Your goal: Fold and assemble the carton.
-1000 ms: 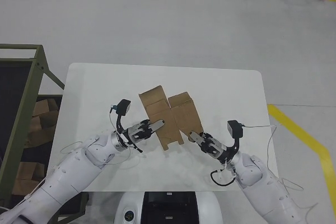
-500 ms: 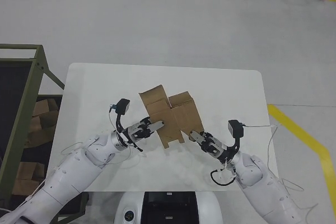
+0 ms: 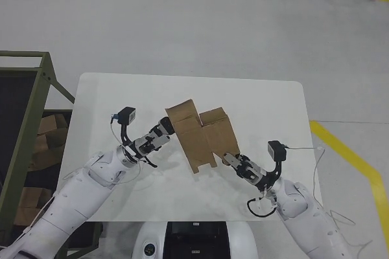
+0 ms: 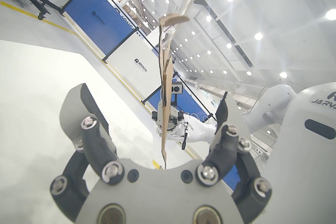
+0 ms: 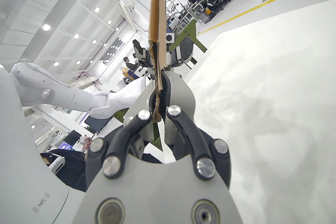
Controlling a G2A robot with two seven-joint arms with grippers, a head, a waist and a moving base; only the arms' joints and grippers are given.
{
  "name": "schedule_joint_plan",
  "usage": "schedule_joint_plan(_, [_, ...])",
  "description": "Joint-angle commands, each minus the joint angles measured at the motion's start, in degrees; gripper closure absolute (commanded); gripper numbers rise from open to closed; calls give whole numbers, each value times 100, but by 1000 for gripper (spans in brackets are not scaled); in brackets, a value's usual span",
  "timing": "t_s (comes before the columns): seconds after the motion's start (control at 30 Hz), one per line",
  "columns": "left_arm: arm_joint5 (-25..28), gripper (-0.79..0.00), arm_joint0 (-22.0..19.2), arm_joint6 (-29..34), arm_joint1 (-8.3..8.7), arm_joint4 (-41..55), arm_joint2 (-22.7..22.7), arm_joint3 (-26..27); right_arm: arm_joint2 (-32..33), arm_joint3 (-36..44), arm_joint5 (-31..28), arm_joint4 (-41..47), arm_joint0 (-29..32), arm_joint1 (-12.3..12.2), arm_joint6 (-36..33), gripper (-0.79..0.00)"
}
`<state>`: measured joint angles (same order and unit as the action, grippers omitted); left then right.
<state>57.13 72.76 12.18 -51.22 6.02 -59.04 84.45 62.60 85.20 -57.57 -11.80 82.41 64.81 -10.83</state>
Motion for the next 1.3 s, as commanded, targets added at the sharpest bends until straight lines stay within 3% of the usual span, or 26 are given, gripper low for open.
schedule_joint_plan(0.0, [7,-785,2,49,-2,89,-43,-11,5,6,-1,50,4,-8,-63,0])
schedule_joint_plan(0.3, [-26,-776,-75,250,-56,143,-139,15,44,47,-25,189,49,-41,-273,0])
schedule_joint_plan(0.4, [-29,-696,-93,312,-79,143,-145,24,54,37,-5,240,59,-50,-329,0])
schedule_joint_plan(0.47, [-24,-585,-99,342,-94,132,-148,28,52,26,8,280,57,-55,-371,0])
schedule_joint_plan(0.73, [-33,-397,-105,415,-156,92,-166,3,29,-36,7,439,11,-64,-502,0])
schedule_joint_plan(1.27, [12,-277,-78,521,-255,97,-249,-5,2,-154,-8,678,-64,-74,-664,0])
